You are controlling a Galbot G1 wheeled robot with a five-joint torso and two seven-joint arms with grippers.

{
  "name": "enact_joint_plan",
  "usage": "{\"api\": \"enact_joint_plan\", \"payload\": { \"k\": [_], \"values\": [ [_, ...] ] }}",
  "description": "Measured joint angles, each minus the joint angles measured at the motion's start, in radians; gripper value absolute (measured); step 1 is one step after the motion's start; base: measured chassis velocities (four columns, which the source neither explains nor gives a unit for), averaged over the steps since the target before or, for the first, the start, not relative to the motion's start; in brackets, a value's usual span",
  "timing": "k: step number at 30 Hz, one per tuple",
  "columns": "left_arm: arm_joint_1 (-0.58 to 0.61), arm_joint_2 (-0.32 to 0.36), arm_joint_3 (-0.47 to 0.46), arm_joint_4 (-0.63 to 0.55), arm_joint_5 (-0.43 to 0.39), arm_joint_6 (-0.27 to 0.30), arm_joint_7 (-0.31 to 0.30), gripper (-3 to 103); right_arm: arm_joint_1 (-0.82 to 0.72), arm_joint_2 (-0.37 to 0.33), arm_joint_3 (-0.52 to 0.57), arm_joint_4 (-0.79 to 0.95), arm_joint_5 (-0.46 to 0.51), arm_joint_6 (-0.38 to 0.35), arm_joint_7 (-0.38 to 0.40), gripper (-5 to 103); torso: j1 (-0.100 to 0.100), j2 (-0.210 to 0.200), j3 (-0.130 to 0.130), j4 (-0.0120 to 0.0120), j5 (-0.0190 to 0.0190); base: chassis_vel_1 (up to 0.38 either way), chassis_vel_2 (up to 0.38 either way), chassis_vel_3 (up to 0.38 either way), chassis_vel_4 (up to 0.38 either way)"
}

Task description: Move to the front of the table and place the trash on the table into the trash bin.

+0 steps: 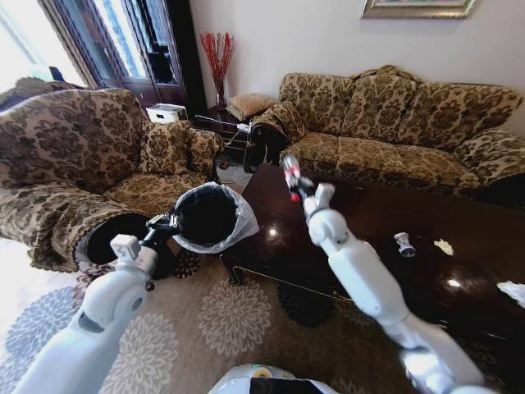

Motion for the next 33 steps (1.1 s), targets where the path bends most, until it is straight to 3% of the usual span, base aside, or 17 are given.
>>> {"api": "enact_joint_plan", "payload": {
  "k": [5, 12, 23, 25, 27, 28, 31, 33],
  "values": [
    [-0.007, 0.01, 0.002, -0.001, -0.02, 0.002, 0.0, 3, 0.191, -0.002, -0.183, 0.075, 0.117, -0.039, 0.006, 1, 0.0, 0.0, 0.0, -0.0001, 0.0002, 0.0, 0.0, 0.0, 0.0],
    [0.002, 0.007, -0.011, -0.011, -0.03, 0.003, 0.0, 3, 0.25, -0.002, -0.388, 0.133, 0.165, -0.065, 0.012, 1, 0.0, 0.0, 0.0, 0.0, 0.0003, 0.0, 0.0, 0.0, 0.0],
    [0.019, 0.002, -0.027, -0.04, -0.047, 0.007, -0.011, 3, 0.195, -0.029, -0.474, 0.176, 0.127, -0.075, -0.009, 0, 0.0, 0.0, 0.0, -0.0004, 0.0006, 0.0, 0.0, 0.0, 0.0],
    [0.018, 0.001, -0.026, -0.043, -0.046, 0.008, -0.013, 3, 0.191, -0.016, -0.479, 0.164, 0.101, -0.075, -0.013, 10, 0.0, 0.0, 0.0, -0.0001, 0.0005, 0.0, 0.0, 0.0, 0.0],
    [0.018, 0.0, -0.026, -0.044, -0.046, 0.009, -0.014, 3, 0.19, -0.009, -0.479, 0.158, 0.095, -0.073, -0.012, 10, 0.0, 0.0, 0.0, -0.0001, 0.0005, 0.0, 0.0, 0.0, 0.0],
    [0.018, -0.001, -0.026, -0.046, -0.046, 0.009, -0.014, 3, 0.19, 0.002, -0.477, 0.147, 0.087, -0.068, -0.011, 21, 0.0, 0.0, 0.0, -0.0001, 0.0003, 0.0, 0.0, 0.0, 0.0],
    [0.019, -0.002, -0.025, -0.046, -0.046, 0.009, -0.014, 3, 0.192, 0.01, -0.473, 0.142, 0.082, -0.065, -0.011, 27, 0.0, 0.0, 0.0, -0.0002, 0.0002, 0.0, 0.0, 0.0, 0.0],
    [0.019, -0.003, -0.025, -0.046, -0.045, 0.009, -0.014, 3, 0.198, 0.013, -0.471, 0.142, 0.081, -0.063, -0.011, 37, 0.0, 0.0, 0.0, -0.0002, 0.0003, 0.0, 0.0, 0.0, 0.0]
  ]
}}
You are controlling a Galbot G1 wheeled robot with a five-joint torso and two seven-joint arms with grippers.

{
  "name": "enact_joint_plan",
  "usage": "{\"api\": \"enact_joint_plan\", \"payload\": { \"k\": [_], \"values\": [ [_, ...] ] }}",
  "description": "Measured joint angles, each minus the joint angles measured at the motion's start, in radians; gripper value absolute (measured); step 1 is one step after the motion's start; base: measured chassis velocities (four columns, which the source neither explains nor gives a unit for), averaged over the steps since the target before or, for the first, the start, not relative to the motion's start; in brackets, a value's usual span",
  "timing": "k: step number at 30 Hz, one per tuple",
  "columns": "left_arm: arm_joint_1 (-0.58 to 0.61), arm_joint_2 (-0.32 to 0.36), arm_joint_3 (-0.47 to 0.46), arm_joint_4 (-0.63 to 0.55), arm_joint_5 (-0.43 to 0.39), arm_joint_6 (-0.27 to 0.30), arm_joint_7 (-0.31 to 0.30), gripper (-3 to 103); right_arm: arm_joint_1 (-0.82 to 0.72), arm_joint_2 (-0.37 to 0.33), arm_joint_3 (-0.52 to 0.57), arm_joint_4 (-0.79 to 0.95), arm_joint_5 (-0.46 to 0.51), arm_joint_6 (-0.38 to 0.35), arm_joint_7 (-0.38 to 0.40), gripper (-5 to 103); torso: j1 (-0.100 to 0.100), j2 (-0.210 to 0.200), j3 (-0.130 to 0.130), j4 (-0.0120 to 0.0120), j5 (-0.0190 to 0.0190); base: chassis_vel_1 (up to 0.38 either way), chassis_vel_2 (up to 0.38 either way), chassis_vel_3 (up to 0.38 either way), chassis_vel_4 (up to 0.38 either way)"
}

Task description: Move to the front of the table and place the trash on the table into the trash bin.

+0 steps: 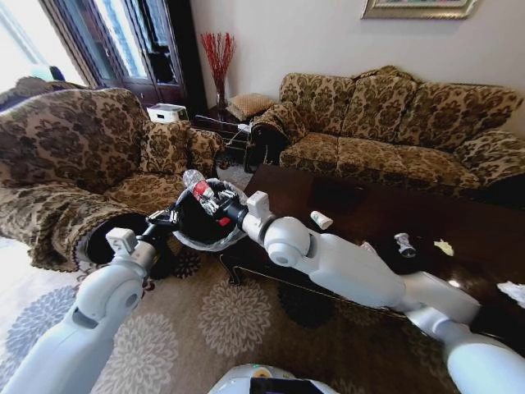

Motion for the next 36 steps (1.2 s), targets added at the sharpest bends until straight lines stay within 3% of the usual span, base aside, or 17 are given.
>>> {"api": "enact_joint_plan", "payload": {
  "k": [2, 7, 8, 10, 11, 12, 14, 16, 17, 20, 21, 24, 25, 28, 31, 35, 36],
  "values": [
    [-0.002, -0.001, 0.0, 0.003, 0.001, 0.0, 0.0, 3, 0.004, 0.001, 0.003, 0.0, 0.0, 0.002, 0.0, 48, 0.0, 0.0, 0.0, 0.0, 0.0001, 0.0, 0.0, 0.0, 0.0],
    [-0.004, -0.002, 0.0, 0.006, 0.001, 0.0, 0.0, 3, 0.008, 0.002, 0.014, -0.001, -0.001, 0.006, -0.001, 59, 0.0, 0.0, 0.0, 0.0, 0.0003, 0.0, 0.0, 0.0, 0.0],
    [-0.005, -0.002, 0.0, 0.008, 0.001, 0.0, 0.0, 3, 0.012, 0.003, 0.035, -0.001, -0.001, 0.008, 0.001, 70, 0.0, 0.0, 0.0, 0.0, 0.0003, 0.0, 0.0, 0.0, 0.0],
    [-0.005, -0.002, 0.0, 0.01, 0.002, 0.0, 0.0, 3, 0.014, 0.004, 0.053, -0.001, -0.001, 0.011, 0.005, 76, 0.0, 0.0, 0.0, -0.0001, 0.0003, 0.0, 0.0, 0.0, 0.0],
    [-0.005, -0.003, 0.0, 0.013, 0.002, 0.001, 0.0, 3, 0.016, 0.004, 0.079, 0.0, -0.001, 0.013, 0.014, 76, 0.0, 0.0, 0.0, 0.0, 0.0002, 0.0, 0.0, 0.0, 0.0],
    [-0.005, -0.004, -0.001, 0.016, 0.003, 0.001, 0.0, 3, 0.017, 0.0, 0.118, 0.001, 0.002, 0.012, 0.026, 86, 0.0, 0.0, 0.0, 0.0001, 0.0003, 0.0, 0.0, 0.0, 0.0],
    [-0.005, -0.005, -0.001, 0.018, 0.004, 0.001, 0.0, 3, 0.016, -0.009, 0.155, 0.001, 0.005, 0.009, 0.034, 86, 0.0, 0.0, 0.0, 0.0002, 0.0002, 0.0, 0.0, 0.0, 0.0],
    [-0.005, -0.007, -0.002, 0.021, 0.007, 0.001, -0.01, 3, -0.019, -0.066, 0.248, 0.001, 0.004, -0.017, 0.041, 96, 0.0, 0.0, 0.0, 0.0003, 0.0, 0.0, 0.0, 0.0, 0.0],
    [-0.005, -0.007, -0.002, 0.021, 0.007, 0.001, -0.01, 3, -0.019, -0.066, 0.248, 0.001, 0.004, -0.017, 0.041, 96, 0.0, 0.0, 0.0, 0.0003, 0.0, 0.0, 0.0, 0.0, 0.0],
    [-0.003, -0.009, -0.002, 0.022, 0.011, 0.001, -0.021, 3, -0.141, -0.175, 0.374, 0.024, -0.033, -0.056, 0.013, 100, 0.0, 0.0, 0.0, -0.0006, 0.0006, 0.0, 0.0, 0.0, 0.0],
    [-0.003, -0.009, -0.002, 0.022, 0.011, 0.001, -0.021, 3, -0.141, -0.175, 0.374, 0.024, -0.033, -0.056, 0.013, 100, 0.0, 0.0, 0.0, -0.0006, 0.0006, 0.0, 0.0, 0.0, 0.0],
    [0.0, -0.01, -0.002, 0.022, 0.028, 0.003, -0.021, 3, -0.328, -0.271, 0.499, 0.033, -0.089, -0.063, 0.006, 100, 0.0, 0.0, 0.0, -0.0008, 0.0012, 0.0, 0.0, 0.0, 0.0],
    [0.0, -0.01, -0.002, 0.022, 0.028, 0.003, -0.021, 3, -0.328, -0.271, 0.499, 0.033, -0.089, -0.063, 0.006, 100, 0.0, 0.0, 0.0, -0.0008, 0.0012, 0.0, 0.0, 0.0, 0.0],
    [0.001, -0.01, 0.0, 0.022, 0.033, 0.007, -0.02, 3, -0.484, -0.315, 0.639, 0.008, -0.17, -0.059, -0.01, 100, 0.0, 0.0, 0.0, -0.0002, 0.0002, 0.0, 0.0, 0.0, 0.0],
    [0.001, -0.012, 0.002, 0.016, 0.033, 0.014, -0.02, 3, -0.609, -0.339, 0.742, -0.023, -0.267, -0.031, -0.076, 100, 0.0, 0.0, 0.0, 0.0006, 0.0, 0.0, 0.0, 0.0, 0.0],
    [0.005, -0.013, 0.002, 0.011, 0.035, 0.014, -0.021, 3, -0.842, -0.307, 0.918, -0.062, -0.355, 0.022, -0.131, 100, 0.0, 0.0, 0.0, -0.0004, 0.0008, -0.027, -0.023, -0.017, -0.029],
    [0.005, -0.013, 0.002, 0.011, 0.035, 0.014, -0.021, 3, -0.842, -0.307, 0.918, -0.062, -0.355, 0.022, -0.131, 100, 0.0, 0.0, 0.0, -0.0004, 0.0008, -0.063, -0.059, -0.035, -0.057]
  ]
}}
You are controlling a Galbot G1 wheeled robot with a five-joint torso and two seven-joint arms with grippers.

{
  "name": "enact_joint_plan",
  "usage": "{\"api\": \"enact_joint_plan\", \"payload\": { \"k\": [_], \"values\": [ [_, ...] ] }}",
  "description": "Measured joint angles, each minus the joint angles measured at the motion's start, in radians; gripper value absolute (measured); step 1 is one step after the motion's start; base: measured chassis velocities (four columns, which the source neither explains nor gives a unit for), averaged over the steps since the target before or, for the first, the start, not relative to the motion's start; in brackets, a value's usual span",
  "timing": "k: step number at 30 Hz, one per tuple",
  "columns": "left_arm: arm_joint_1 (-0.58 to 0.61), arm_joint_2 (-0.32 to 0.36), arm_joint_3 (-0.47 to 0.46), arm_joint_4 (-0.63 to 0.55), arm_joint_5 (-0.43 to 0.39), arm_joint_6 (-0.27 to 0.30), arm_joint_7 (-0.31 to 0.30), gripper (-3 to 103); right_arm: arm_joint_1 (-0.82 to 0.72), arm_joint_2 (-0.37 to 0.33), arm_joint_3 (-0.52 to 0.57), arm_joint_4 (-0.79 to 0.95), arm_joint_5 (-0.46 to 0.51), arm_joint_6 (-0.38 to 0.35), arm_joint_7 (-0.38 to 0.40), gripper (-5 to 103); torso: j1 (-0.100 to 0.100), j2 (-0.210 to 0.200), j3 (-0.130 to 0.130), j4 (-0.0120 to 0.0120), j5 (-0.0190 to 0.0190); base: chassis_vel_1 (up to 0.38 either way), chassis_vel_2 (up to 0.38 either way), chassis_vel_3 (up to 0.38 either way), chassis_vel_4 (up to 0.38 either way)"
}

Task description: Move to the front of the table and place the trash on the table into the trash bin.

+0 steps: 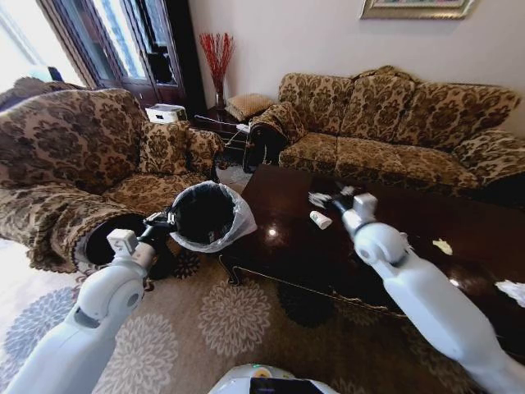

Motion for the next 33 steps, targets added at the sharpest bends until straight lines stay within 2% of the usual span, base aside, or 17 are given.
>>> {"api": "enact_joint_plan", "payload": {
  "k": [4, 11, 14, 23, 27, 33],
  "values": [
    [0.001, 0.001, 0.0, -0.004, 0.001, 0.0, 0.002, 3, -0.13, 0.069, 0.116, -0.001, -0.045, 0.054, -0.045, 100, 0.0, 0.0, 0.0, 0.0004, -0.0006, -0.06, -0.065, -0.061, -0.06],
    [0.009, 0.0, 0.0, -0.011, 0.006, -0.001, 0.002, 3, -0.232, 0.144, 0.193, 0.022, -0.087, 0.089, -0.07, 100, 0.0, 0.0, 0.0, 0.0006, -0.0007, -0.073, -0.077, -0.086, -0.078],
    [0.015, -0.006, 0.0, -0.012, 0.031, -0.02, 0.021, 3, -0.258, 0.176, 0.211, 0.032, -0.108, 0.102, -0.087, 100, 0.0, 0.0, 0.0, 0.0003, -0.0007, -0.098, -0.107, -0.104, -0.109],
    [0.023, -0.013, -0.009, -0.022, 0.042, -0.042, 0.034, 3, -0.274, 0.177, 0.208, 0.048, -0.111, 0.123, -0.097, 100, 0.0, 0.0, 0.0, -0.0004, -0.0007, -0.112, -0.089, -0.078, -0.109],
    [0.034, -0.024, -0.016, -0.038, 0.042, -0.042, 0.034, 3, -0.294, 0.163, 0.221, 0.06, -0.111, 0.123, -0.104, 100, 0.0, 0.0, 0.0, 0.0007, -0.0007, -0.072, 0.014, 0.023, -0.062],
    [0.04, -0.034, -0.015, -0.059, 0.044, -0.042, 0.032, 3, -0.288, 0.165, 0.21, 0.068, -0.11, 0.107, -0.1, 100, 0.0, 0.0, 0.0, 0.0005, -0.0009, -0.115, 0.115, 0.121, -0.121]
  ]
}}
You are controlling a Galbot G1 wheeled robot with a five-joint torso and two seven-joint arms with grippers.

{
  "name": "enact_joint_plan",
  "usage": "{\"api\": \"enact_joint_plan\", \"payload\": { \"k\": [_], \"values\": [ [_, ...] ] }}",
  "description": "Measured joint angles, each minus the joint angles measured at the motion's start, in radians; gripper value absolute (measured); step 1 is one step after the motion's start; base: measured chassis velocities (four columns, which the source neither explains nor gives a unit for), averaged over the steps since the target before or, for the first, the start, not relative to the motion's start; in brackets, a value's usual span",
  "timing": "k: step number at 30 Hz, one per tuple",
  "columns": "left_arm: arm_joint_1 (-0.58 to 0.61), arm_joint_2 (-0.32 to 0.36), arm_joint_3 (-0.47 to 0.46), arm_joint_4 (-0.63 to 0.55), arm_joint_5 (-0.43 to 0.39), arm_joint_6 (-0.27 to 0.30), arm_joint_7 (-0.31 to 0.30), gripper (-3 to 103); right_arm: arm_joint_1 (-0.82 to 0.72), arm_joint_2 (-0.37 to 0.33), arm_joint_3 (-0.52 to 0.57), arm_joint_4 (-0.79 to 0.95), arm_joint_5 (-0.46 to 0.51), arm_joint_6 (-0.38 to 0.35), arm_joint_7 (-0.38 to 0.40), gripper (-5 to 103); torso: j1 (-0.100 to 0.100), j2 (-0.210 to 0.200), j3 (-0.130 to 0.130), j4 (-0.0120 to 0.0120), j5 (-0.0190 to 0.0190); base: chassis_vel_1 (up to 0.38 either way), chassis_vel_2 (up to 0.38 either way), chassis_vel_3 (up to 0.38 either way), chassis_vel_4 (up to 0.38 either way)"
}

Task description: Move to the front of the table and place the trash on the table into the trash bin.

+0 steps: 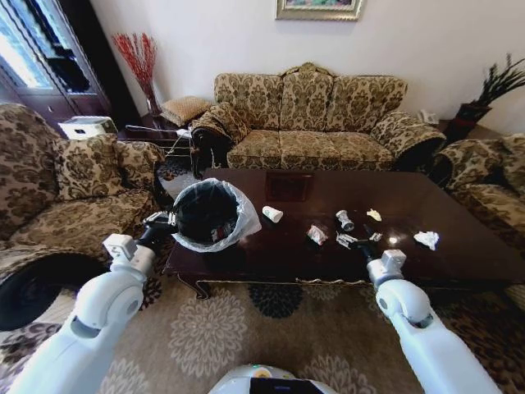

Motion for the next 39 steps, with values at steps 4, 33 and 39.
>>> {"api": "enact_joint_plan", "payload": {
  "k": [4, 33, 39],
  "values": [
    [0.008, -0.002, -0.002, -0.012, 0.0, 0.001, -0.003, 3, 0.03, 0.007, -0.03, -0.013, -0.009, -0.011, 0.014, 100, 0.001, 0.0, 0.0, -0.0002, 0.0001, -0.191, 0.189, 0.182, -0.187],
    [0.016, -0.019, -0.014, -0.031, 0.003, 0.012, -0.024, 3, 0.44, 0.095, -0.514, -0.45, -0.073, -0.039, -0.007, 100, 0.0, 0.0, 0.0, -0.0004, 0.0001, -0.029, 0.032, 0.029, -0.031],
    [0.016, -0.019, -0.018, -0.018, 0.004, 0.012, -0.023, 3, 0.564, 0.138, -0.583, -0.582, -0.105, -0.005, -0.051, 100, 0.0, 0.0, 0.0, 0.0, 0.0, 0.0, 0.0, 0.0, 0.0]
  ]
}}
